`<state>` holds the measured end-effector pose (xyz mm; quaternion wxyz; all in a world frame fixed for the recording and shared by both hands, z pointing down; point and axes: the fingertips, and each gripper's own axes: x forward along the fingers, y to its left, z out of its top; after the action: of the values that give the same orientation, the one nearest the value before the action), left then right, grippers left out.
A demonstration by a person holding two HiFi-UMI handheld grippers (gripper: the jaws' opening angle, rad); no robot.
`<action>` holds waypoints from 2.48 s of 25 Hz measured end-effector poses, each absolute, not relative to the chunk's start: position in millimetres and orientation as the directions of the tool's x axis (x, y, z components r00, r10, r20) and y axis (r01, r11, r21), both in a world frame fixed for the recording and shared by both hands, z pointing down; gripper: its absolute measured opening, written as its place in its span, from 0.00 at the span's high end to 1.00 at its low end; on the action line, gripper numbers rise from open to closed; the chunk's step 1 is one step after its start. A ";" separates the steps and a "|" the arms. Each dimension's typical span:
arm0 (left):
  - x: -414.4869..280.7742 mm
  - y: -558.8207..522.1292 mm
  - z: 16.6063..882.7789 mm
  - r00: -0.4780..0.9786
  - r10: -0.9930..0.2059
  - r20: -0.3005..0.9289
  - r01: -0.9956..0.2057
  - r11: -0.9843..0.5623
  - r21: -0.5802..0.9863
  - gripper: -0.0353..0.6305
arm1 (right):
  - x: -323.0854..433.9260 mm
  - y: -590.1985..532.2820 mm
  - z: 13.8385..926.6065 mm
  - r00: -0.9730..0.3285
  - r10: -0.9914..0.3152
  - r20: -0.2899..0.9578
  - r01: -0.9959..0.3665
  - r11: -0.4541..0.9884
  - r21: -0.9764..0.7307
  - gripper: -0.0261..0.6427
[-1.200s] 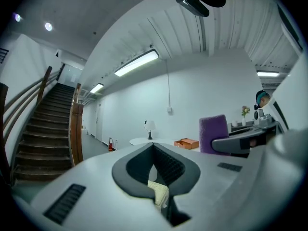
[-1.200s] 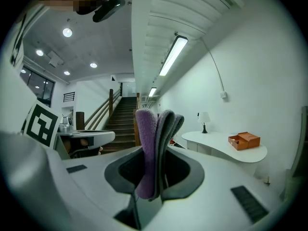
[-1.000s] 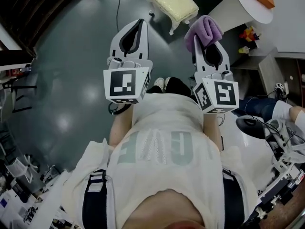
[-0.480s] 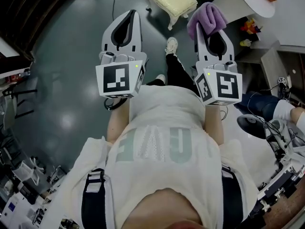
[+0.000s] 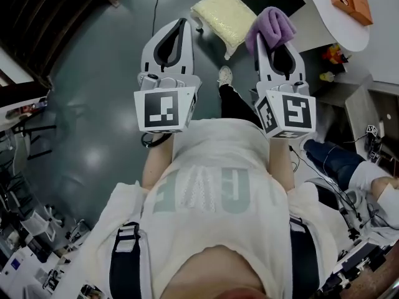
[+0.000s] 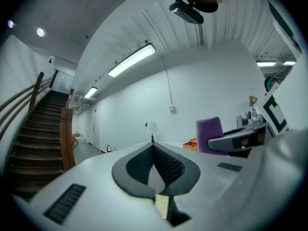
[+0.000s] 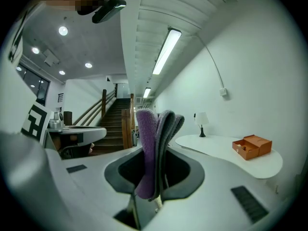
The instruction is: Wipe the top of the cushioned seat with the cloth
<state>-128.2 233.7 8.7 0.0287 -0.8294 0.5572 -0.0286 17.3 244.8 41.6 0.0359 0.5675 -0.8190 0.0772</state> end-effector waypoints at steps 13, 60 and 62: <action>-86.9 53.5 -3.6 0.350 -0.937 0.000 -0.933 -0.348 -0.085 0.96 | 34.6 61.3 36.6 -0.422 -0.889 0.176 -0.906 0.417 -0.066 0.82; -77.7 -112.1 263.1 0.480 -0.809 0.339 -0.861 -0.508 0.006 0.96 | 32.0 -74.1 290.1 -0.279 -0.867 0.413 -0.956 0.212 -0.201 0.82; -85.8 -101.2 322.2 0.459 -0.807 0.373 -0.874 -0.486 0.023 0.96 | 32.0 -69.1 340.0 -0.278 -0.853 0.442 -0.955 0.197 -0.220 0.82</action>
<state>-85.8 -101.2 322.2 -0.1059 -0.8474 0.4957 -0.1581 32.0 -69.1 340.0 0.1113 0.5906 -0.7655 0.2298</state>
